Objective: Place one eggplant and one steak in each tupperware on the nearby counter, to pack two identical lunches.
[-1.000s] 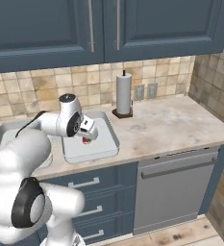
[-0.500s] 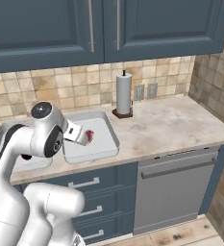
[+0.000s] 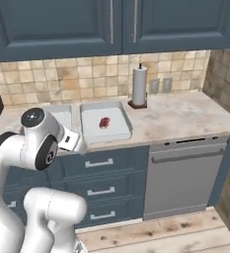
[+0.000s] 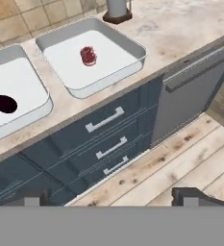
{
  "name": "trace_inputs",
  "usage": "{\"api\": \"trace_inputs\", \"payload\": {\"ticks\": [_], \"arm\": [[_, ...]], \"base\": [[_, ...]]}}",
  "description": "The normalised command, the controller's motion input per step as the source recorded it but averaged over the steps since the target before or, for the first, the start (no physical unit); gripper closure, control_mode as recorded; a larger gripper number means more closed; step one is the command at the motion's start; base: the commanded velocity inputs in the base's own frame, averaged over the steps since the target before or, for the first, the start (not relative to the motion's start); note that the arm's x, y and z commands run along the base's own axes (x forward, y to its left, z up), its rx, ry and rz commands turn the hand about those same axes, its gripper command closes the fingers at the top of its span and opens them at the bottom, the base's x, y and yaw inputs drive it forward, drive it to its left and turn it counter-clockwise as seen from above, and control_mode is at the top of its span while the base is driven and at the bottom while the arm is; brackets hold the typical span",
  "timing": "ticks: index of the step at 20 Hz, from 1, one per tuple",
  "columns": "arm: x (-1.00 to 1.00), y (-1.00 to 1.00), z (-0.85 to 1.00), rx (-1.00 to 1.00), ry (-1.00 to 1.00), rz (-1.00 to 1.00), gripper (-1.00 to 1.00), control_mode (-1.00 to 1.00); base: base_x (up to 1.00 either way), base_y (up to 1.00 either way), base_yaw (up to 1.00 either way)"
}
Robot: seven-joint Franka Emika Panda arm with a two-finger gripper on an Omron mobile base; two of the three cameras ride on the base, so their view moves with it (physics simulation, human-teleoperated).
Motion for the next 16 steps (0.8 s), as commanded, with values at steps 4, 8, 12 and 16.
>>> {"api": "trace_inputs", "payload": {"ticks": [4, 8, 12, 16], "arm": [[0.0, 0.0, 0.0, 0.0, 0.0, 0.0, -1.0, 1.0], [0.0, 0.0, 0.0, 0.0, 0.0, 0.0, -1.0, 1.0], [0.0, 0.0, 0.0, 0.0, 0.0, 0.0, -1.0, 1.0], [0.0, 0.0, 0.0, 0.0, 0.0, 0.0, -1.0, 1.0]], "base": [[-0.78, 0.08, 0.73], [-0.41, 0.14, 0.86], [-0.28, 0.11, 0.87], [-0.04, 0.21, 0.94]]}}
